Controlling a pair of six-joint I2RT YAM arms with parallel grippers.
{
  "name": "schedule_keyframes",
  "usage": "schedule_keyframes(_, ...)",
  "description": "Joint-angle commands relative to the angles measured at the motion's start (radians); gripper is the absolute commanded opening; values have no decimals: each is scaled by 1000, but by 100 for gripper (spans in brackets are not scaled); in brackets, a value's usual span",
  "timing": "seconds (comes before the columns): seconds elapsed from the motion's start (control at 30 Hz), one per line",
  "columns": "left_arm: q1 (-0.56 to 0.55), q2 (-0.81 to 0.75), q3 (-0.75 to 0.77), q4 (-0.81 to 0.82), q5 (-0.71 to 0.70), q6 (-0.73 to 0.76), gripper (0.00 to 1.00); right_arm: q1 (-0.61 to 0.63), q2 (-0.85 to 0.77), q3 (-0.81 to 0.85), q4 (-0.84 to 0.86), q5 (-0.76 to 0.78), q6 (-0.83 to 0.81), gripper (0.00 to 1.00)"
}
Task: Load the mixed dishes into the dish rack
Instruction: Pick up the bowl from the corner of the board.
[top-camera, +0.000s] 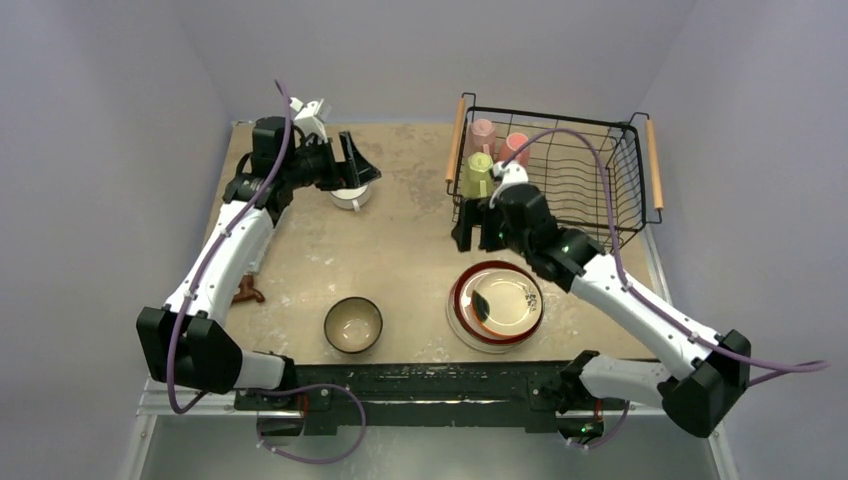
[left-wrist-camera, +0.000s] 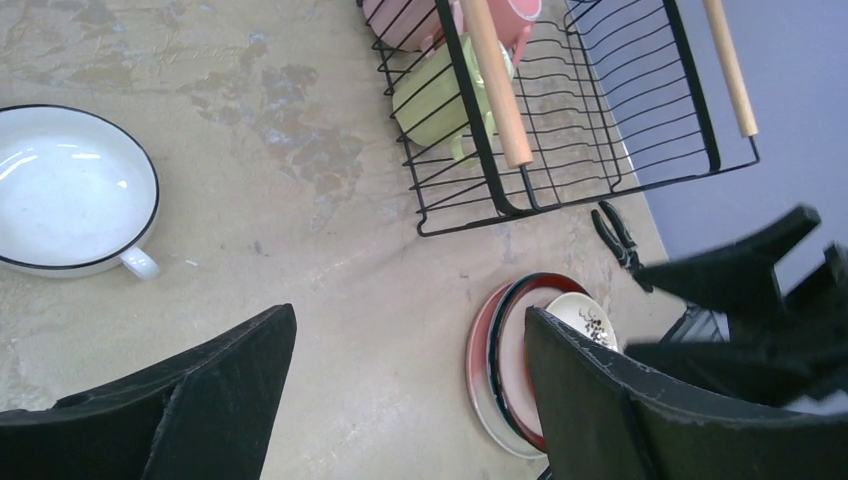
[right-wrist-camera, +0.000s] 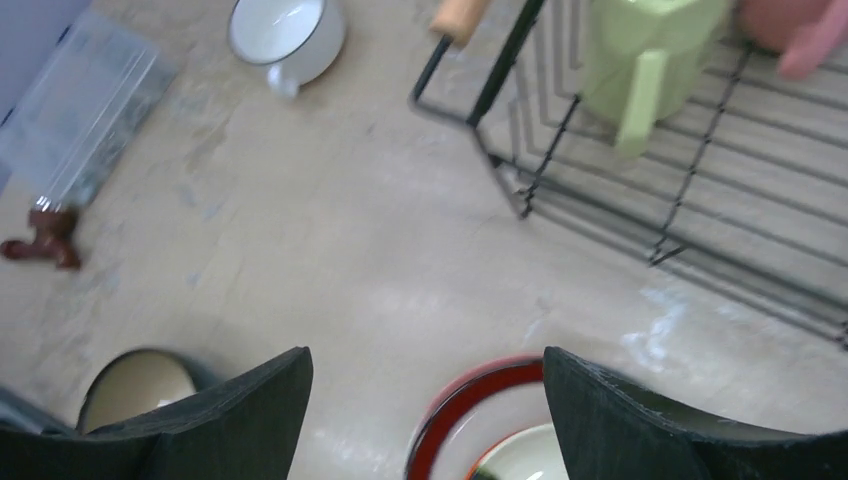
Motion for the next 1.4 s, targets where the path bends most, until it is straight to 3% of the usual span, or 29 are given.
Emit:
schedule_keyframes(0.0, -43, 37, 66, -74, -77, 97, 83, 182, -90, -128, -14, 47, 176, 85)
schedule_keyframes(0.2, -197, 43, 94, -205, -221, 240, 84, 454, -132, -266, 20, 97, 352, 85)
schedule_keyframes(0.37, -395, 14, 84, -260, -478, 392, 86, 586, -92, -345, 120, 96, 427, 85)
schedule_keyframes(0.5, -497, -14, 39, -266, -601, 427, 88, 644, -126, -403, 168, 132, 464, 85)
schedule_keyframes(0.67, -513, -107, -41, -341, -545, 263, 85, 650, -265, -522, 205, 157, 494, 88)
schedule_keyframes(0.9, -514, -482, -405, -342, -407, -26, 80, 649, -382, -538, 128, 240, 462, 92)
schedule_keyframes(1.07, -523, -669, -605, -338, -360, -184, 75, 650, -442, -612, 205, 237, 484, 94)
schedule_keyframes(1.2, -578, -681, -650, -345, -383, -233, 70, 650, -472, -655, 260, 207, 490, 95)
schedule_keyframes(1.37, -725, -555, -624, -408, -586, -264, 69, 650, -509, -662, 233, 214, 490, 95)
